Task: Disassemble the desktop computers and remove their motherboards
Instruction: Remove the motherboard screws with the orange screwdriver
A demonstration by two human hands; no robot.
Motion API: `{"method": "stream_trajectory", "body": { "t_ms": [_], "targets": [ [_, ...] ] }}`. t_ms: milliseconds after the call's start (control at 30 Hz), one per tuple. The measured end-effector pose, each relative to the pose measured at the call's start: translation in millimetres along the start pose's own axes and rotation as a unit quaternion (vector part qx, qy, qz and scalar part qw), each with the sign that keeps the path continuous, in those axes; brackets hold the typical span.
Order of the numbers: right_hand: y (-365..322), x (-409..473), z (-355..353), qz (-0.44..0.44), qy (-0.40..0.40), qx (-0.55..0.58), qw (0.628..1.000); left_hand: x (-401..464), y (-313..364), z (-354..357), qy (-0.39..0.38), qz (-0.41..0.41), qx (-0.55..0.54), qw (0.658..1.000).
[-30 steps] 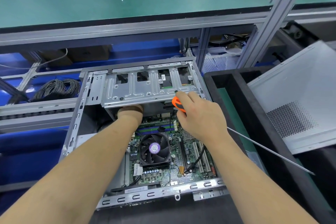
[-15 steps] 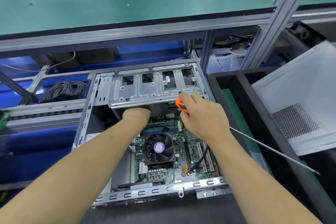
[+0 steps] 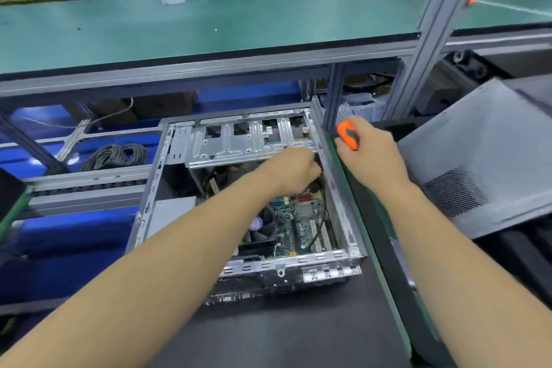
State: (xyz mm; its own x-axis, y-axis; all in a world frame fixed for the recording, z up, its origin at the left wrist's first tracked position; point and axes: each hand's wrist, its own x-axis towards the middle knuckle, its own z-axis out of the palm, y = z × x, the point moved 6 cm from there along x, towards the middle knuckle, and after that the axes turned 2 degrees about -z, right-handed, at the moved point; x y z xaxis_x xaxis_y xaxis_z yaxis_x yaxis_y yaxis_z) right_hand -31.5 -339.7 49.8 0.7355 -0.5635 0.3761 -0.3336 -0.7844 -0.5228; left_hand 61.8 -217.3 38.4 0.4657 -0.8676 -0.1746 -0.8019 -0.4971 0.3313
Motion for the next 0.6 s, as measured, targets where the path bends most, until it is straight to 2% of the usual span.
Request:
{"method": "stream_trajectory", "body": {
  "t_ms": [100, 233, 400, 600],
  "targets": [
    [75, -16, -32, 0.115, -0.011, -0.003, 0.993, 21, 69, 28, -0.023, 0.087, 0.004, 0.996],
    [144, -51, -47, 0.175, -0.033, -0.017, 0.984, 49, 152, 84, -0.092, 0.168, 0.128, 0.973],
    [192, -80, -49, 0.218, -0.032, -0.013, 0.975, 66, 188, 140, -0.153, 0.148, 0.184, 0.960],
    [196, -84, -51, 0.215, -0.045, 0.022, 0.975, 71, 184, 134, -0.114, 0.153, 0.200, 0.961]
  ]
}}
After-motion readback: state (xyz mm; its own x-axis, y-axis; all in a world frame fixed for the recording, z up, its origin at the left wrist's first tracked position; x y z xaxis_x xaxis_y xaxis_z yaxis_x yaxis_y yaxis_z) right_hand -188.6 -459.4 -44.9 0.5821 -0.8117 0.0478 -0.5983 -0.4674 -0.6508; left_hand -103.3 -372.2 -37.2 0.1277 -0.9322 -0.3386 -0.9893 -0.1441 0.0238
